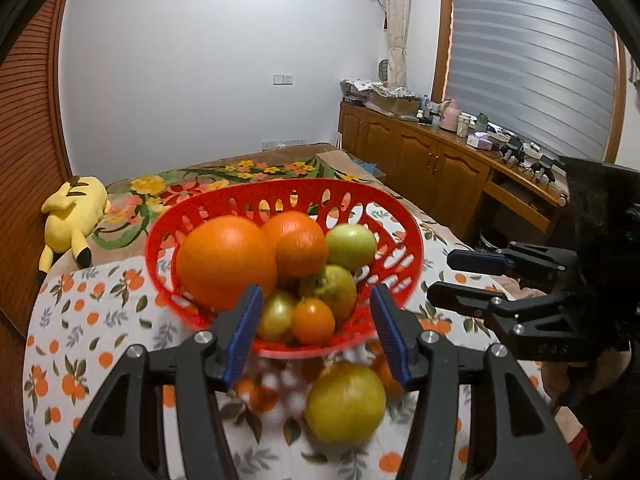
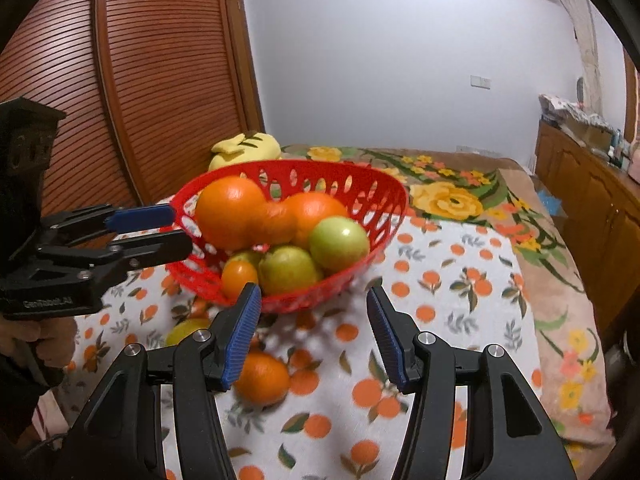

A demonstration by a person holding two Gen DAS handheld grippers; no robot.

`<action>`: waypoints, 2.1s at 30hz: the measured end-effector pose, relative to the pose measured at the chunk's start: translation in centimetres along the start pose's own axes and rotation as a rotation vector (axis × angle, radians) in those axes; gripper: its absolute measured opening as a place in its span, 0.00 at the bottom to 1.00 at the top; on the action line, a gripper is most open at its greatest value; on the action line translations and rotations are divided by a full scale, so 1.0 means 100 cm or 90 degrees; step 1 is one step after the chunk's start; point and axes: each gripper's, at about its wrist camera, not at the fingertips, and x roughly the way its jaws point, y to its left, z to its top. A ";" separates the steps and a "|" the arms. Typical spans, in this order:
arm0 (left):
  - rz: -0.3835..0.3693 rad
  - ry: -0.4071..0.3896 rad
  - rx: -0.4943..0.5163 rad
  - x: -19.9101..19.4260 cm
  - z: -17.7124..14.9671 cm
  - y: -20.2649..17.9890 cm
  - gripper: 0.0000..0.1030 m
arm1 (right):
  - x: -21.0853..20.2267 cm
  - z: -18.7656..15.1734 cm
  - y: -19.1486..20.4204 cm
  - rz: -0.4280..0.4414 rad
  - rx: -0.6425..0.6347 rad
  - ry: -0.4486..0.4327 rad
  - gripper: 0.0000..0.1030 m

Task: Organize fruits
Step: 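Move both open tools back toward the remaining fruit on the table, then grasp the yellow pomelo with the left tool while the right tool grasps the orange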

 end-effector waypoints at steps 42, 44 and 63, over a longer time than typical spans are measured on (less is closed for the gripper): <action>0.002 0.039 -0.047 -0.005 -0.079 0.002 0.54 | 0.046 -0.054 0.027 0.055 0.039 0.103 0.45; -0.004 0.040 -0.050 -0.004 -0.077 0.001 0.54 | 0.045 -0.055 0.029 0.050 0.032 0.102 0.44; -0.053 0.086 -0.013 0.030 -0.068 -0.040 0.62 | 0.002 -0.074 0.004 0.005 0.056 0.076 0.44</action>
